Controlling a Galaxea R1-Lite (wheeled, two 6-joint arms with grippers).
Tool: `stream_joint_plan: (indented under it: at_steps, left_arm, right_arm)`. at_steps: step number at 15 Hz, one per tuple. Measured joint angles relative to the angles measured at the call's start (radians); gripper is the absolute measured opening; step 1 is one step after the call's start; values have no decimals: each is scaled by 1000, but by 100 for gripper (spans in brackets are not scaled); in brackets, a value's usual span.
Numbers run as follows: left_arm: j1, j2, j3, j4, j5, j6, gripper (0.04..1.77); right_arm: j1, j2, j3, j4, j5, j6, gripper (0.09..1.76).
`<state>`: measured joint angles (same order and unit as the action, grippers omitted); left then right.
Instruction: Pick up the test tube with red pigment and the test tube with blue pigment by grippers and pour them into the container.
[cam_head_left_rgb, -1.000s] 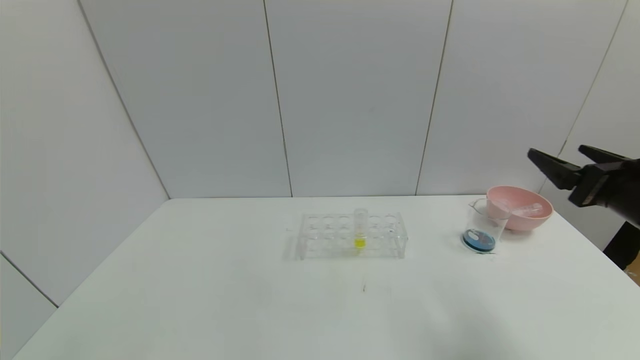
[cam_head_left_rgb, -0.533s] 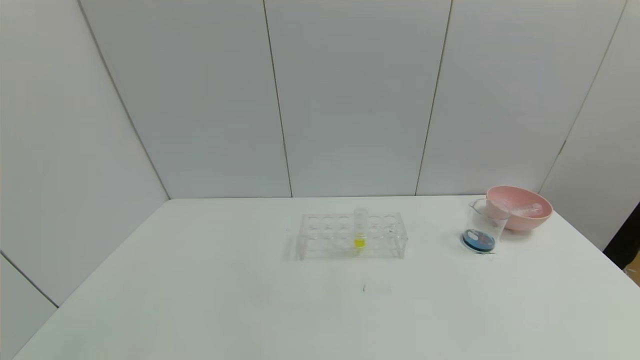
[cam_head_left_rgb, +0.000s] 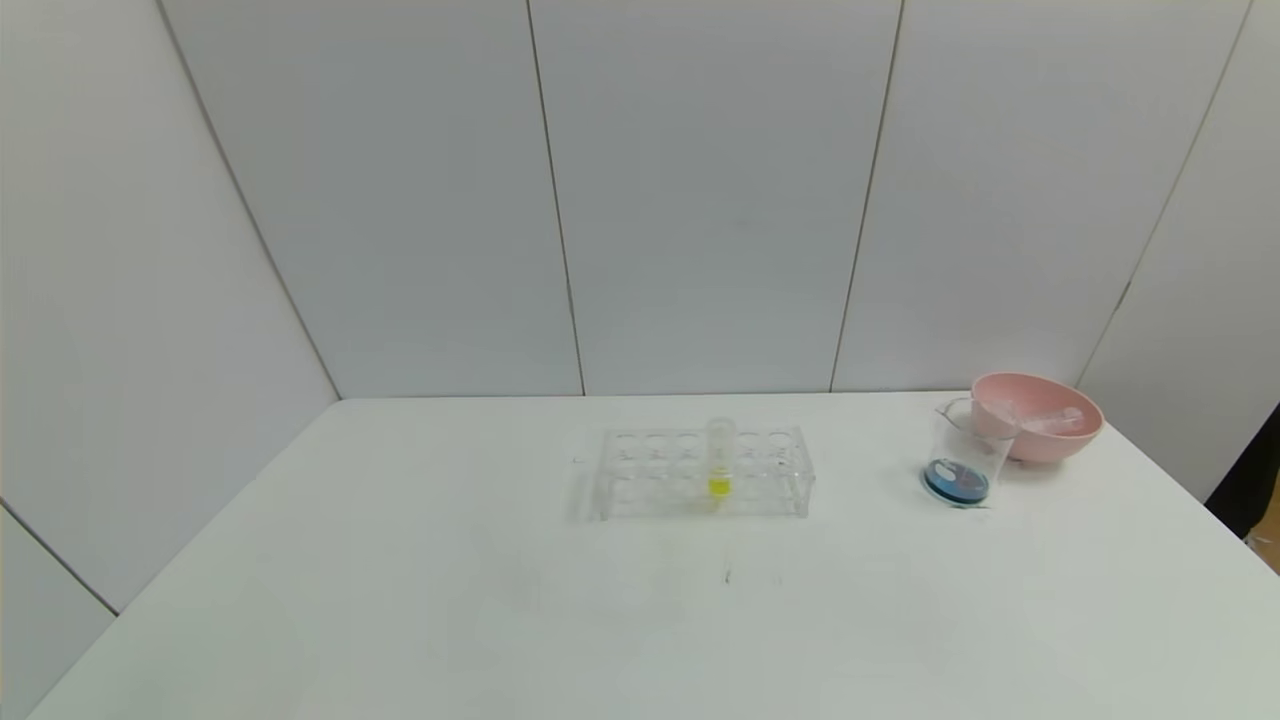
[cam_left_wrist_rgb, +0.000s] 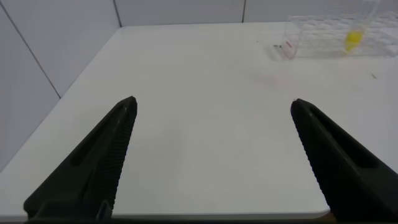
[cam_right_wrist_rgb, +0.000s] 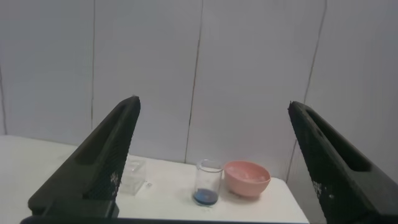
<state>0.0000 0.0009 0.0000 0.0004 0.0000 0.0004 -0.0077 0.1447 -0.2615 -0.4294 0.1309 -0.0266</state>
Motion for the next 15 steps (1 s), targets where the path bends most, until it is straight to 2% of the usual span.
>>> stream_joint_plan:
  at_steps: [3, 4, 8, 9, 12, 15]
  left_arm:
    - [0, 0, 0, 0, 0, 0, 176]
    - [0, 0, 0, 0, 0, 0, 176]
    - [0, 0, 0, 0, 0, 0, 176]
    - [0, 0, 0, 0, 0, 0, 176]
    - [0, 0, 0, 0, 0, 0, 176]
    - [0, 0, 0, 0, 0, 0, 176]
  right_arm:
    - [4, -108, 164, -86, -23, -21, 170]
    - [4, -122, 211, -66, -26, -17, 170]
    - [4, -144, 258, 321, -46, -5, 170]
    - [6, -145, 260, 371, -64, 10, 170]
    - [8, -146, 260, 366, -77, 46, 170]
    - [6, -146, 261, 437, -140, 30, 170]
